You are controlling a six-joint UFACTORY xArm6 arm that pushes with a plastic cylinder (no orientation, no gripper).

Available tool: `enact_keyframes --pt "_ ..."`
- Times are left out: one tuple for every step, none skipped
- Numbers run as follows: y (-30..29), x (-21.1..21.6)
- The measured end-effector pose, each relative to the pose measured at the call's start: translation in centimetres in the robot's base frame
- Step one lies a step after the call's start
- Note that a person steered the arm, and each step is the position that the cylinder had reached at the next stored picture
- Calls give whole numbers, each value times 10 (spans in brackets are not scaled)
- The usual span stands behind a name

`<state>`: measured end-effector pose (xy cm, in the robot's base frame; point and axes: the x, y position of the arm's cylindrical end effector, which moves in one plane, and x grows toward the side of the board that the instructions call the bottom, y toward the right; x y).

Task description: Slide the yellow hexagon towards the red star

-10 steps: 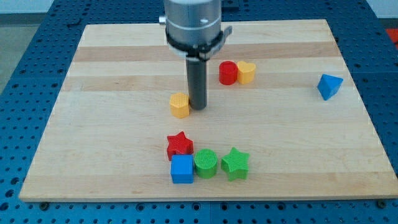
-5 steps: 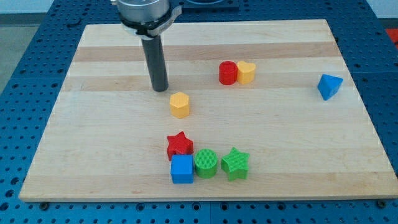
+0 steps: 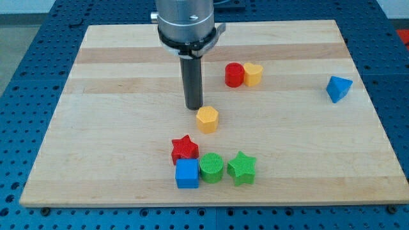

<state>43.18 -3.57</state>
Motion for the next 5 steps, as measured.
enact_keyframes --pt "19 -9" --pt "40 -4" --pt "41 8" --pt "35 21" --pt "33 38"
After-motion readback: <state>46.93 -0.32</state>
